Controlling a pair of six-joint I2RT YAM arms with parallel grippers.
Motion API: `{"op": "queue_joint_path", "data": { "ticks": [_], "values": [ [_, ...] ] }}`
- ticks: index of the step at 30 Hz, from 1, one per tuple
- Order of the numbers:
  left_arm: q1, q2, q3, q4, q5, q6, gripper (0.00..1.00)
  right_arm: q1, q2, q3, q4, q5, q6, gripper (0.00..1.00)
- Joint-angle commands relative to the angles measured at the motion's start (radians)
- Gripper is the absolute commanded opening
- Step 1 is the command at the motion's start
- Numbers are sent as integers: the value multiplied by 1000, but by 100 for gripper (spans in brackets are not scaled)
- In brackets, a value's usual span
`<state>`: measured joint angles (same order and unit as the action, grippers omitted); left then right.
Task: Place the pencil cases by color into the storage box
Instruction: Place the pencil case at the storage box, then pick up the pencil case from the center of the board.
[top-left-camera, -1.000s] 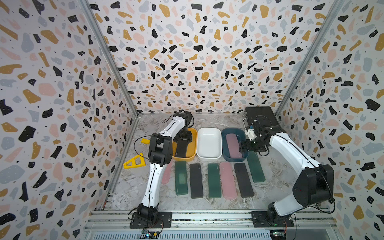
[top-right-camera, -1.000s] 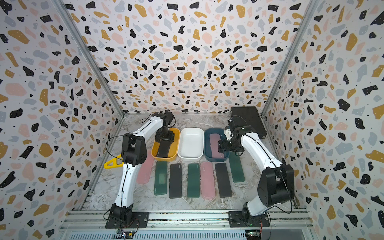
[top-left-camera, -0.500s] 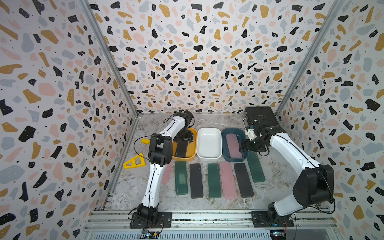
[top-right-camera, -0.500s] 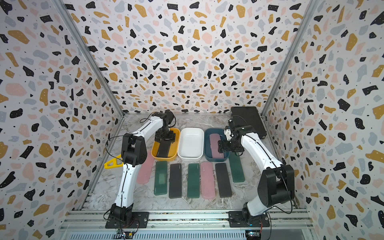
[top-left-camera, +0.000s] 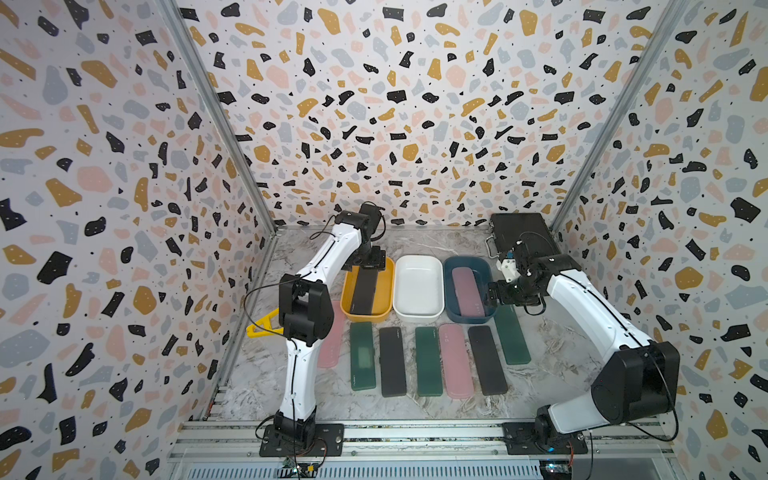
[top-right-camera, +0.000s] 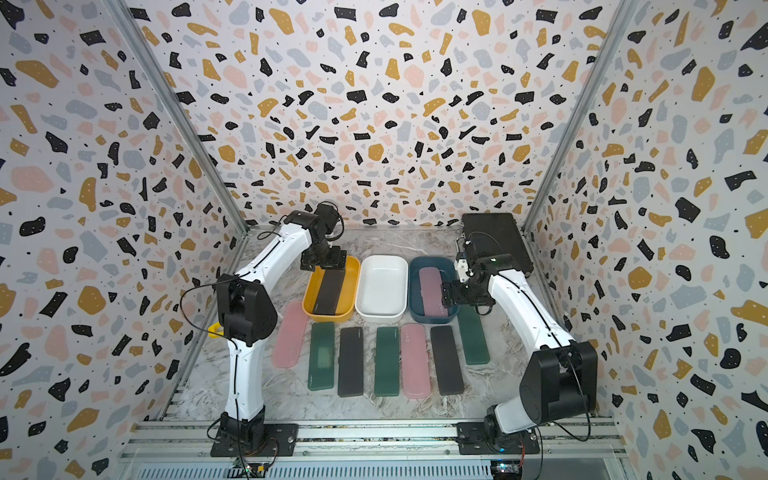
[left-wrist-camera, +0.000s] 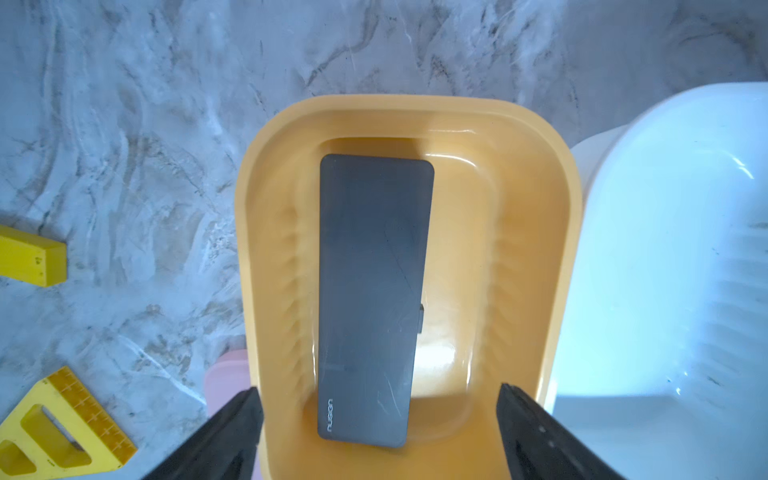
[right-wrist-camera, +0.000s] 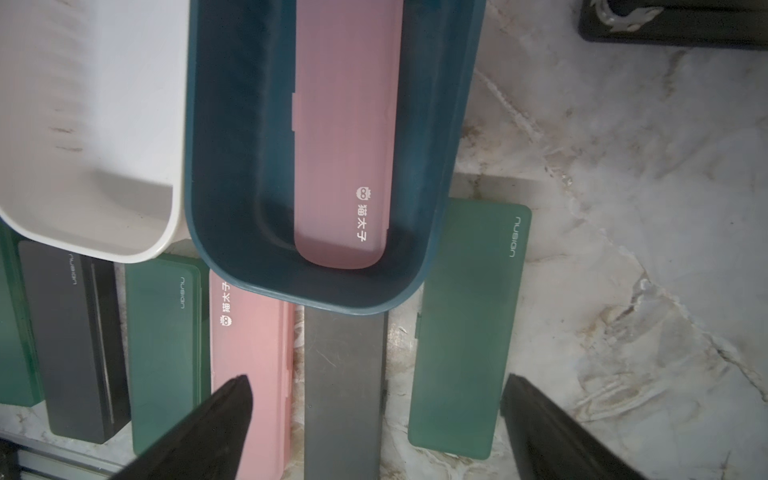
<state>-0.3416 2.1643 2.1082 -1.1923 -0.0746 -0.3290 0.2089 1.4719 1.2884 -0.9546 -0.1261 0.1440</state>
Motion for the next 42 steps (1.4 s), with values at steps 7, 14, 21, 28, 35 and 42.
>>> {"op": "queue_joint_path", "data": {
  "ticks": [7,14,21,28,35,42],
  "values": [
    [-14,-201,-123,32,35,0,93,-63,-54,-65,-47,37,-42,99],
    [-16,-333,-261,75,43,3,94,-99,-50,-119,-48,67,-52,99],
    [-21,-423,-362,96,60,-14,94,-110,2,-168,-26,102,-37,99],
    [-25,-474,-411,111,65,-30,94,-111,58,-210,38,94,-18,98],
    [-26,-501,-439,122,70,-45,94,-111,95,-243,77,100,-7,99],
    [-26,-511,-454,125,69,-53,94,-111,126,-272,109,104,11,98]
  ]
}}
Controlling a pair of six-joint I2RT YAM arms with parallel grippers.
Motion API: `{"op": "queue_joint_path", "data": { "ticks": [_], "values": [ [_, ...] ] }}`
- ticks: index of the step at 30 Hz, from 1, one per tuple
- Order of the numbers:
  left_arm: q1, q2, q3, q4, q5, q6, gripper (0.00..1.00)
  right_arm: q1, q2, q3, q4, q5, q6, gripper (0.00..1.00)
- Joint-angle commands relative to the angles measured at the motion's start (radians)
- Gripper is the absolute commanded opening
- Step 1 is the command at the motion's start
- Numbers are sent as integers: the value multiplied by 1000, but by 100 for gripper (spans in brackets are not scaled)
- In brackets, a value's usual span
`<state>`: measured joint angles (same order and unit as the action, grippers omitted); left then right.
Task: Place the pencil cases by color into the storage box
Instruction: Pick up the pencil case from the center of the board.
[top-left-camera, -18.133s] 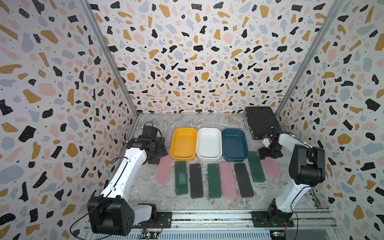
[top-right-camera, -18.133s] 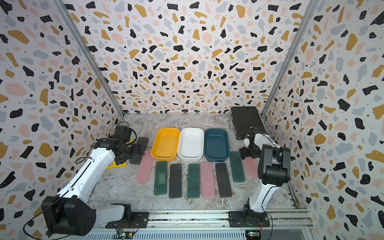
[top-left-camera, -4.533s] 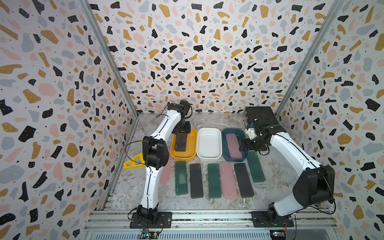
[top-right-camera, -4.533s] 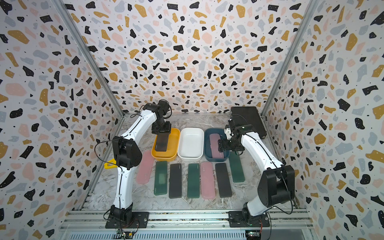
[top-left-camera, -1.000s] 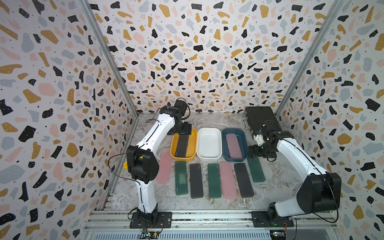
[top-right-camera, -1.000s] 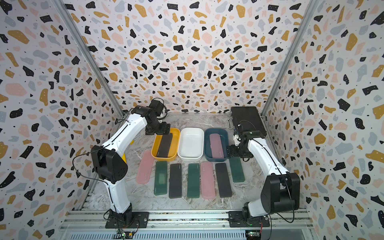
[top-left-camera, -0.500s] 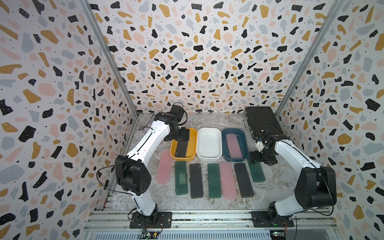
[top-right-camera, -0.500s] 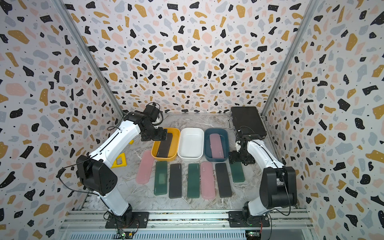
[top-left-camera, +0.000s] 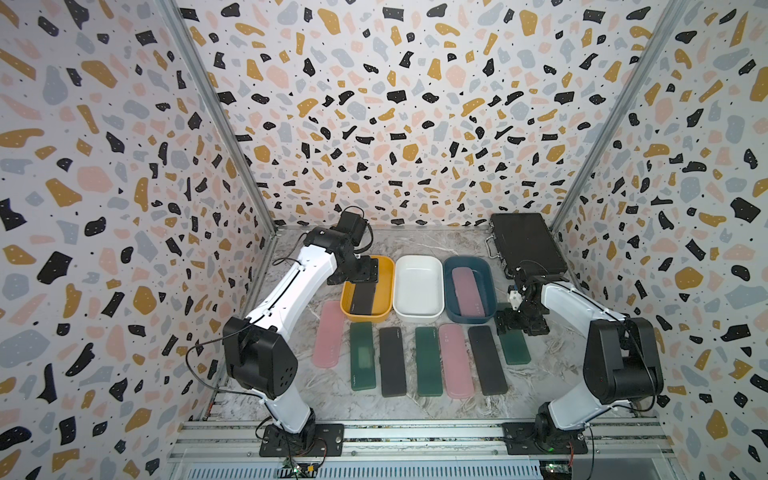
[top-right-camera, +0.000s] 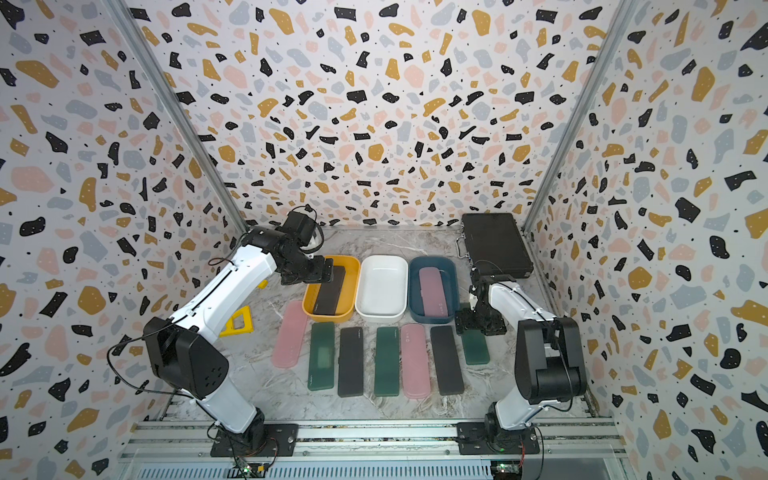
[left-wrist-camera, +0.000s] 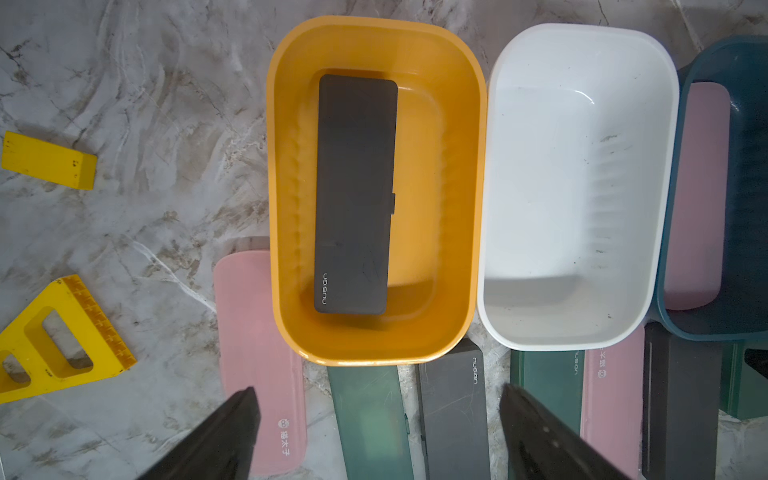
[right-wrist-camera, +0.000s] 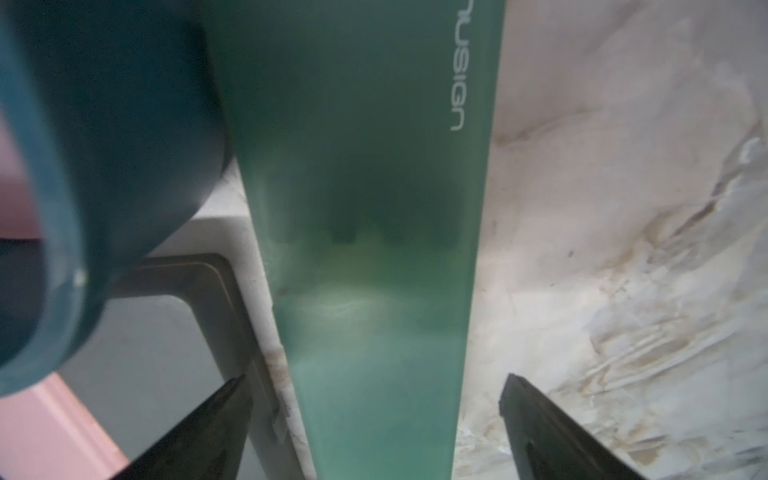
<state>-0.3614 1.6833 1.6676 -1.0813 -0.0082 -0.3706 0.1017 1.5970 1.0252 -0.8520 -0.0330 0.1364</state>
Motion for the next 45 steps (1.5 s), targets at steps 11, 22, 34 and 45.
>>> {"op": "queue_joint_path", "data": {
  "ticks": [11,22,34,45],
  "values": [
    [-7,-33,-29,23,10,-20,94,-5,12,-66,56,46,73,98],
    [-8,-36,-48,33,13,-20,94,-4,26,-86,83,84,112,93],
    [-8,-52,-73,41,11,-15,95,-5,44,-96,106,81,125,77],
    [-7,-69,-85,43,11,-13,94,-4,-2,-93,93,88,124,62]
  ]
}}
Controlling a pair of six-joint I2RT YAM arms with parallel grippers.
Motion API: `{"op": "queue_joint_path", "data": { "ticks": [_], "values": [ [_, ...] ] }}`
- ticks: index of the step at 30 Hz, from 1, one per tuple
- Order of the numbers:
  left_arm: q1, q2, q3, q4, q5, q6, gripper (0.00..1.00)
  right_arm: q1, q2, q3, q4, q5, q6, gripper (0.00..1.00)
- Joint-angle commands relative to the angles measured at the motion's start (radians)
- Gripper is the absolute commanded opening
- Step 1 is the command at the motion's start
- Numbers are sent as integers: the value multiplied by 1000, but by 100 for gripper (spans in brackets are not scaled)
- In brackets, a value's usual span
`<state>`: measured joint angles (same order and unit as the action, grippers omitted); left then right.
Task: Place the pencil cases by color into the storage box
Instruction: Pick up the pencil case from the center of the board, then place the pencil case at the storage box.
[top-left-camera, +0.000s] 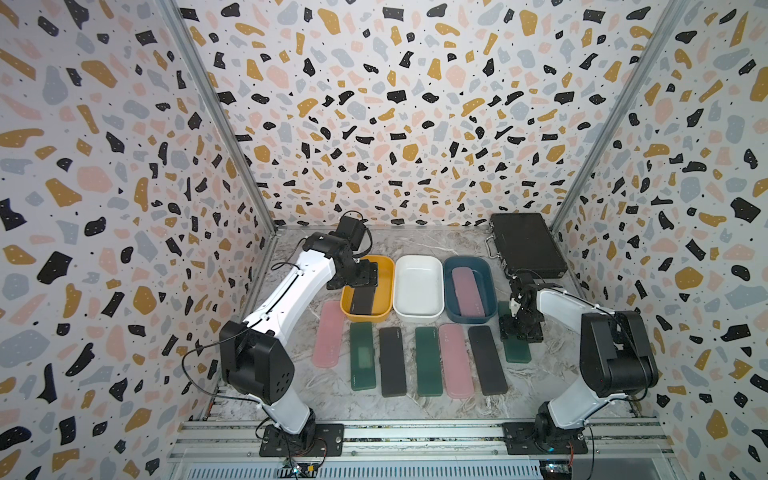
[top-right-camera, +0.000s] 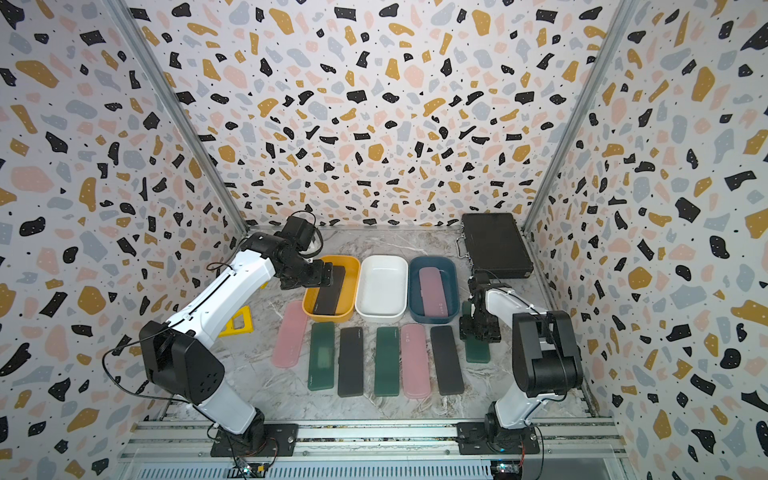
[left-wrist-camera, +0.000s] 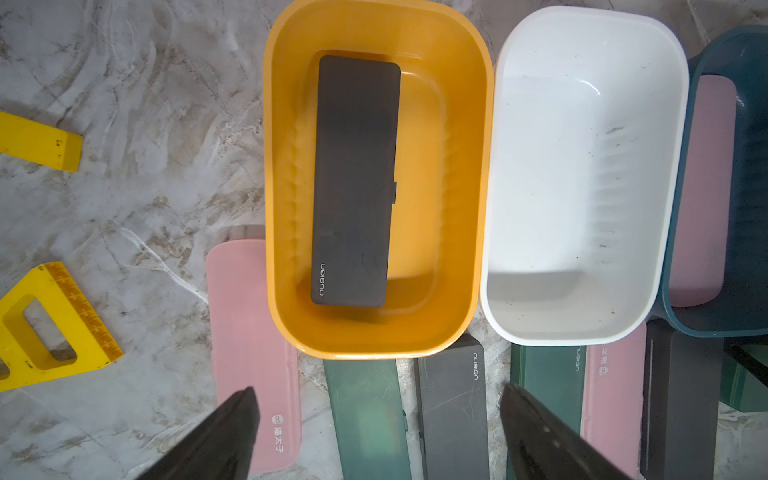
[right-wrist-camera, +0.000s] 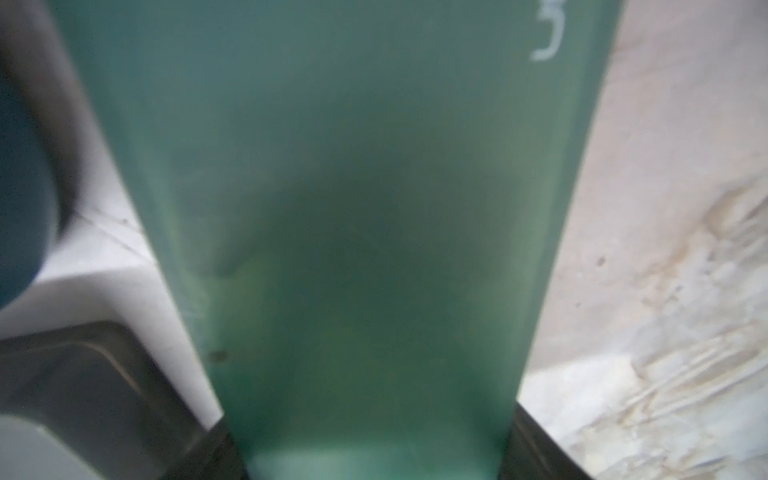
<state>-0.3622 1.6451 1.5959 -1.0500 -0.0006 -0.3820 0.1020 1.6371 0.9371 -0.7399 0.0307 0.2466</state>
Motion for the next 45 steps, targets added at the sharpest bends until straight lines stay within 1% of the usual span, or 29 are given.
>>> {"op": "queue_joint_path", "data": {
  "ticks": [1,8,16,21,27,30,35,45],
  "values": [
    [-7,-35,-16,13,2,-3,95,-4,-51,-2,-26,27,13,61],
    [-7,-54,-39,25,1,-9,95,-5,-137,34,-91,68,3,60],
    [-6,-68,-53,28,3,-13,95,-5,-213,118,-177,78,-3,60],
    [-6,-74,-61,34,2,-12,95,-5,-254,175,-218,31,12,59],
    [-6,-79,-70,41,2,-14,95,14,-281,225,-220,-35,58,59],
    [-7,-80,-71,42,-1,-14,95,44,-273,252,-226,-41,77,59],
    [-7,-84,-76,34,-12,-18,95,133,-234,306,-221,-37,117,59],
    [-6,-115,-77,6,-34,-32,95,314,-91,482,-210,-22,194,58]
  ]
}}
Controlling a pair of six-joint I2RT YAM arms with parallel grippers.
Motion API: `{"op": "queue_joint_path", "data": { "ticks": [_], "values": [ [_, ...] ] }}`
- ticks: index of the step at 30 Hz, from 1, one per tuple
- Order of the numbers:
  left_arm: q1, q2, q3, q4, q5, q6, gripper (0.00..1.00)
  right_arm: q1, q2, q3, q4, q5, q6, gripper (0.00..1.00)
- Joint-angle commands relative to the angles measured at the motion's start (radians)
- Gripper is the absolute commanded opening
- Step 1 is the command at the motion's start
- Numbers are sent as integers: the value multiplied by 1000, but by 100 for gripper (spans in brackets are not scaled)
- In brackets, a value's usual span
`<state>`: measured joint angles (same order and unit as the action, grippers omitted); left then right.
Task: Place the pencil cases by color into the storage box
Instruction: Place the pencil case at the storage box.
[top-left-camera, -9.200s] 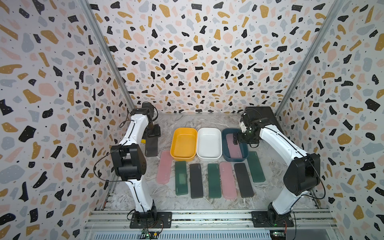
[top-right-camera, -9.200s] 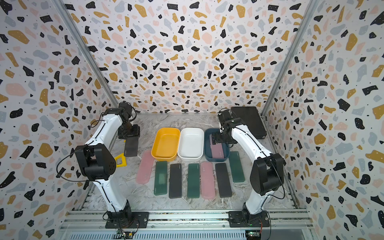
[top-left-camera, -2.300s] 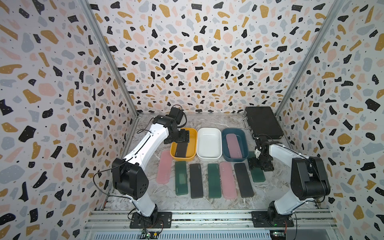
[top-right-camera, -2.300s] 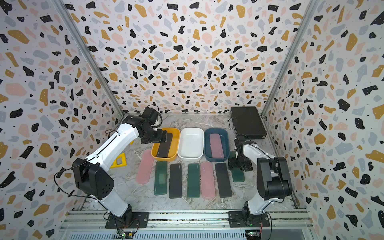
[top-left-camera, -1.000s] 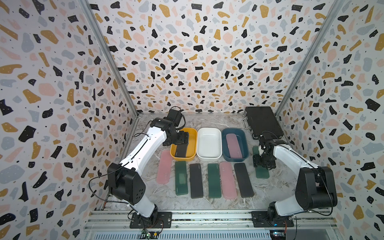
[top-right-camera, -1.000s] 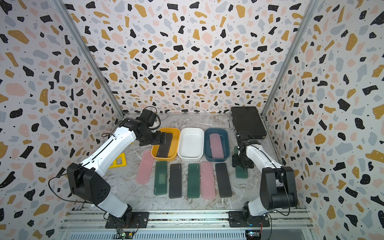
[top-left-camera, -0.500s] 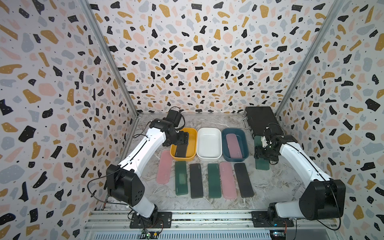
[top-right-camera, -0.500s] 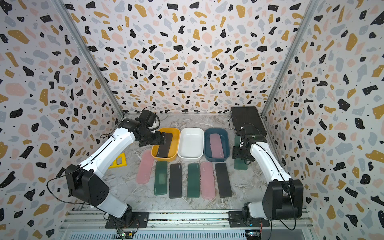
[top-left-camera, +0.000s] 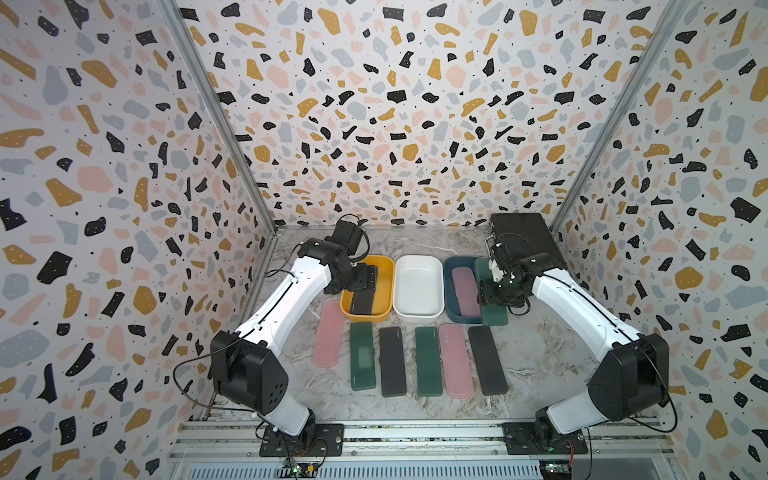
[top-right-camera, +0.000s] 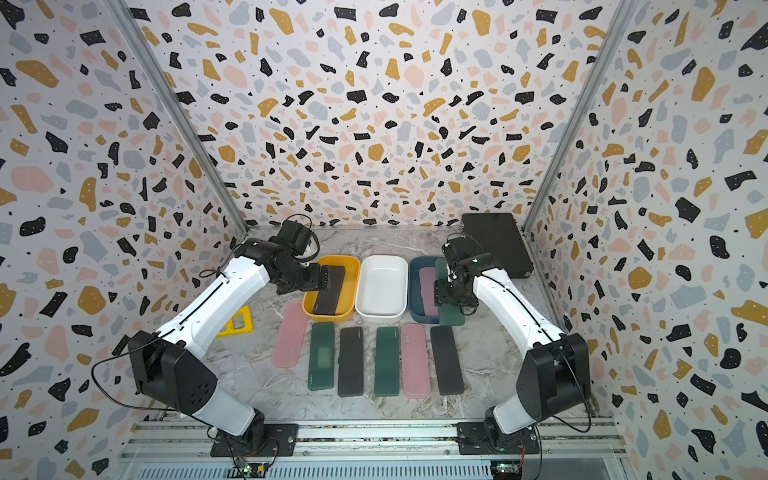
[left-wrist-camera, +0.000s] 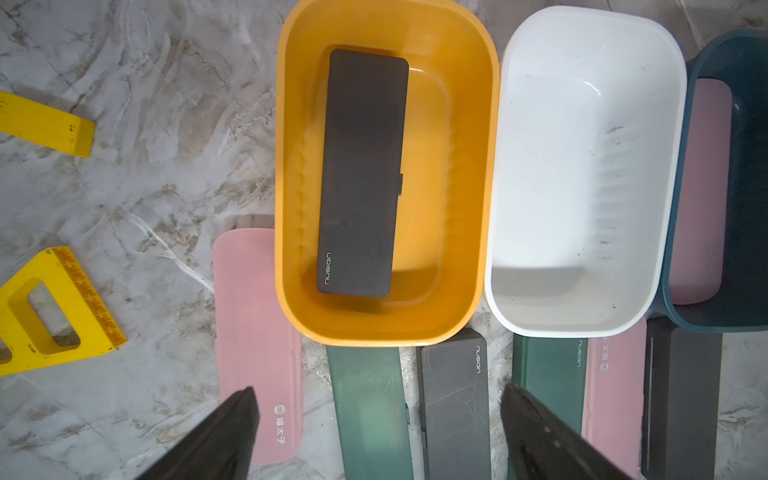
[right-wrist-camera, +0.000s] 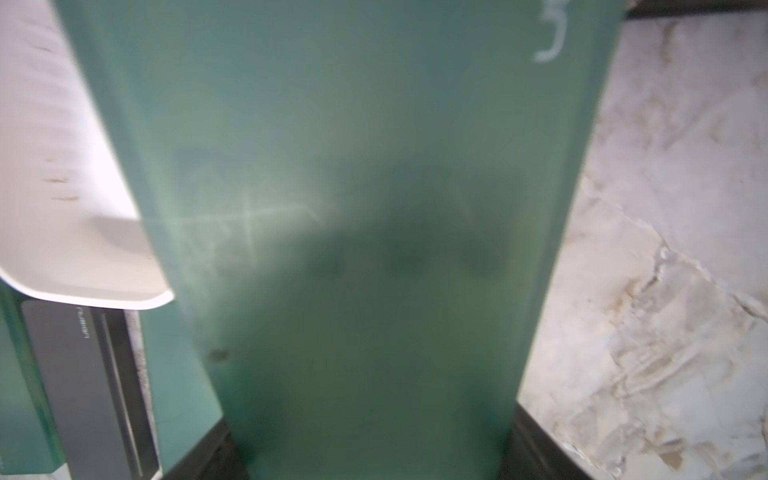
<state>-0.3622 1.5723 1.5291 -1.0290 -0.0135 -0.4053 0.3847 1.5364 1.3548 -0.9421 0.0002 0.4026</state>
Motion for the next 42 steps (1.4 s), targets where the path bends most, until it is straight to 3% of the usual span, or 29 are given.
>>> {"op": "queue_joint_path", "data": {
  "ticks": [1,19,42],
  "values": [
    [-6,-46,-11,-17,-22,-9,95,50,28,84,-5,11,46,58],
    [-3,-115,-84,-20,-20,-44,95,240,284,330,44,69,190,57],
    [2,-159,-129,-1,-13,-63,96,279,513,535,54,84,264,57]
  ]
}}
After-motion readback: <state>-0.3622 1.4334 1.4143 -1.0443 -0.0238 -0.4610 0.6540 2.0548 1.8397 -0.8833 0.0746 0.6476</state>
